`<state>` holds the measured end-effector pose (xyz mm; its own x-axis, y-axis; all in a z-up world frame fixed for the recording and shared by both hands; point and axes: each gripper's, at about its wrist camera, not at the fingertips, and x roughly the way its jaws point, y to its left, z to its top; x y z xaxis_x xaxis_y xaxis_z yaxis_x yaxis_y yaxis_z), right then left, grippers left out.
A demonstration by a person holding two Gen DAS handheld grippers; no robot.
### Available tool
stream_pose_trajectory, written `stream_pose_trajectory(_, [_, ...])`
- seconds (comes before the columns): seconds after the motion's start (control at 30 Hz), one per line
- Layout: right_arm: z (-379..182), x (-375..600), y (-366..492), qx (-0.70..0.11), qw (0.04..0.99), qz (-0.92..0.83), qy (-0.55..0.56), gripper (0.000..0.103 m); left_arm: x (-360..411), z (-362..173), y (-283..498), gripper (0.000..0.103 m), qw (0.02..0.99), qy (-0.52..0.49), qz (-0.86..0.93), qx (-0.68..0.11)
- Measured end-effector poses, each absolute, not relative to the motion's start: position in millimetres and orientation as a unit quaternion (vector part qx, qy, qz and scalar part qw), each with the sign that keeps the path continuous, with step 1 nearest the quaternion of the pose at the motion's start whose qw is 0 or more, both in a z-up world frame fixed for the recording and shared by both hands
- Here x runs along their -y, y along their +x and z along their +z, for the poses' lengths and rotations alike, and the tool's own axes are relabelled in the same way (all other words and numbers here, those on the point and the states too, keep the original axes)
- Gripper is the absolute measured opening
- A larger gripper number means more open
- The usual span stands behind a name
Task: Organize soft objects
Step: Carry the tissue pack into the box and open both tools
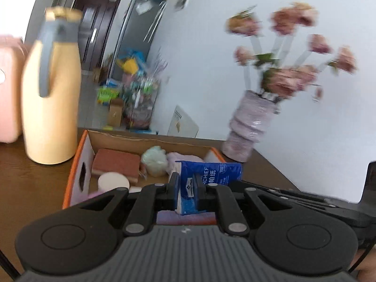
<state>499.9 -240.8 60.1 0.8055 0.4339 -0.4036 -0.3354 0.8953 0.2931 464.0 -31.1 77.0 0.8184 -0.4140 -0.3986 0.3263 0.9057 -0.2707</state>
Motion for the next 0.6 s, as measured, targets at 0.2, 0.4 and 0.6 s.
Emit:
stream_pose_trajectory(0.2, [27, 238, 618, -0.31, 0.924, 0.184, 0.125, 0.01, 27, 53, 596, 0.012, 0.929, -0.133, -0.18, -0.294])
stream_pose_trajectory(0.4, [-9, 227, 671, -0.366, 0.909, 0.164, 0.109, 0.014, 27, 9, 674, 0.015, 0.905, -0.139, -0.159, -0.368])
stream_pose_trajectory(0.6, [-10, 221, 669, -0.37, 0.909, 0.175, 0.081, 0.017, 32, -7, 678, 0.03, 0.909, -0.086, -0.141, -0.383])
